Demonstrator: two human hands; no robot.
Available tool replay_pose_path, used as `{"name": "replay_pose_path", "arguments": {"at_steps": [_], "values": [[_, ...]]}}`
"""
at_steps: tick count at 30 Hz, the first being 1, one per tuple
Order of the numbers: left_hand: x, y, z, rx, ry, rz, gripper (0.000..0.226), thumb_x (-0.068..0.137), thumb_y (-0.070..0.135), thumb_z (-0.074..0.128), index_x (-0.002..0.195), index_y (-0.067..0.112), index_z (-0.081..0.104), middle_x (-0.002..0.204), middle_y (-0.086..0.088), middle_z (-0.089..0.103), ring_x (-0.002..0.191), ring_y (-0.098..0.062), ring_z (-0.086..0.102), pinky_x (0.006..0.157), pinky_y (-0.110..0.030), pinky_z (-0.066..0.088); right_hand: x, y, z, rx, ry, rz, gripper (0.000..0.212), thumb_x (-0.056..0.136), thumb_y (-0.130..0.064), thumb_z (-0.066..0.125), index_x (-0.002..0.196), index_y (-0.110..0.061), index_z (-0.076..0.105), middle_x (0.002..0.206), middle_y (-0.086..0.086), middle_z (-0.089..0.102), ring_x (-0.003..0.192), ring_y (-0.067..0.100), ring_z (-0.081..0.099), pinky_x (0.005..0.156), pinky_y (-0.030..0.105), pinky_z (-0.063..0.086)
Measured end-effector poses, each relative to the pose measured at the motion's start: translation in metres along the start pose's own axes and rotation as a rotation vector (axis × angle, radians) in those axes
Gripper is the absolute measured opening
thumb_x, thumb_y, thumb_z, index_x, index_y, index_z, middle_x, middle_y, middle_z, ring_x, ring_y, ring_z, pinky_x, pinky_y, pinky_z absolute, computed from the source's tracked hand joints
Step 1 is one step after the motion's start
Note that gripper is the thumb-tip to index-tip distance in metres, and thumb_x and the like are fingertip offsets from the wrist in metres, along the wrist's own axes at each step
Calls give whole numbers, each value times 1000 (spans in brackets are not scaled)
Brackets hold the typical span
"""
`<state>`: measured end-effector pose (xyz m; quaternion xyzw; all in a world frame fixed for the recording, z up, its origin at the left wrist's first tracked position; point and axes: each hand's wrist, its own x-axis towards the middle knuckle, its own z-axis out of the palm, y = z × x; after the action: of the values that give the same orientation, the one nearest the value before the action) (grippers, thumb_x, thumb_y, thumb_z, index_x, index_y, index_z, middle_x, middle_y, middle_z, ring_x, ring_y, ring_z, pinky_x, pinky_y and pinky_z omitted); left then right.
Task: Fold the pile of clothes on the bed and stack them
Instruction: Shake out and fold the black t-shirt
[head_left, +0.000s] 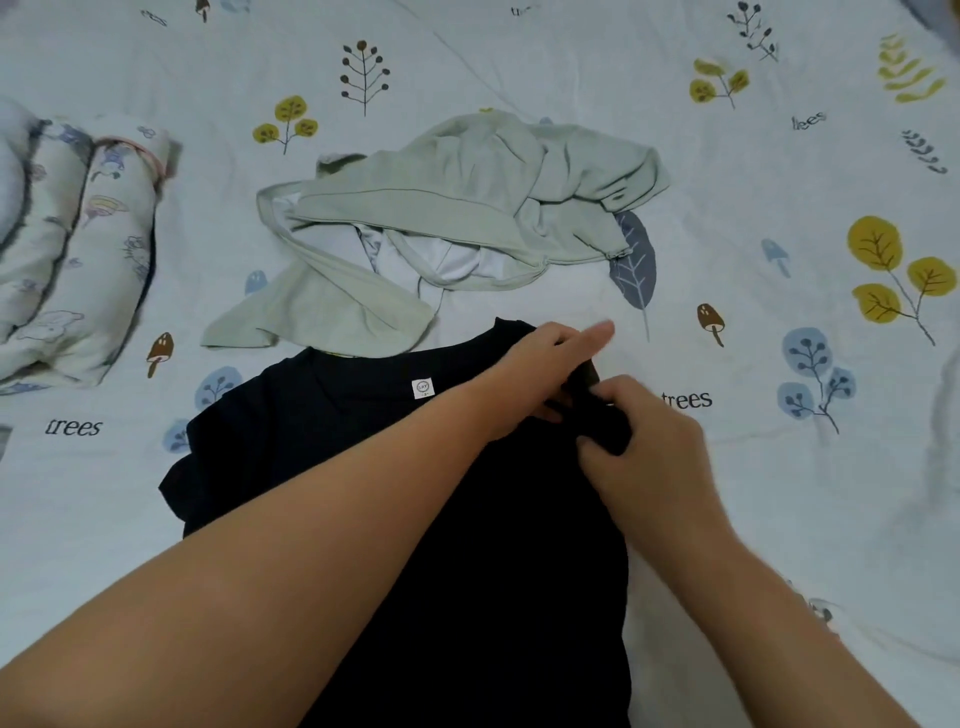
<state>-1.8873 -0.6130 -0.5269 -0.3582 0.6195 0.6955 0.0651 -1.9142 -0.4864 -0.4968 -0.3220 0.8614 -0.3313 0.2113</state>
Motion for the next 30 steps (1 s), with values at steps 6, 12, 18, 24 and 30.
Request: {"name": "replay_pose_path", "arguments": {"at_steps": [6,12,18,24,30], "values": [[-16,-15,-59,336,177,127,41,82,-5,57,116,17,50,71,1,53,64,-11,51,61,-22,44,-16,-28,31,164,-543,40,46,88,-32,59,132,-33,46,108,-15,55,90,7,59,81,24,53],[-29,-48,-80,865,553,340,42,89,20,54,129,12,46,122,-9,49,102,-24,54,88,-36,46,-19,-20,59,-85,-77,-111,31,91,-10,51,120,-16,61,107,0,65,94,18,63,80,32,53],[-32,-88,-82,1488,184,305,56,98,43,26,150,27,9,158,-4,3,145,-22,4,116,-44,6,-16,26,103,-654,-217,-220,63,87,-45,29,141,-13,30,147,12,39,137,26,25,104,51,27],[-45,-83,-84,1213,338,358,52,95,30,44,144,16,32,149,-8,31,138,-24,27,116,-39,17,-16,8,96,-663,-250,-194,64,88,-36,57,143,-11,36,150,18,30,140,34,26,107,59,21],[-90,-75,-132,884,827,328,24,82,5,51,103,6,64,105,-12,58,98,-29,52,84,-39,40,-23,-22,106,-376,30,-398,28,82,-21,52,101,-7,67,101,14,65,89,29,65,75,42,55]]}}
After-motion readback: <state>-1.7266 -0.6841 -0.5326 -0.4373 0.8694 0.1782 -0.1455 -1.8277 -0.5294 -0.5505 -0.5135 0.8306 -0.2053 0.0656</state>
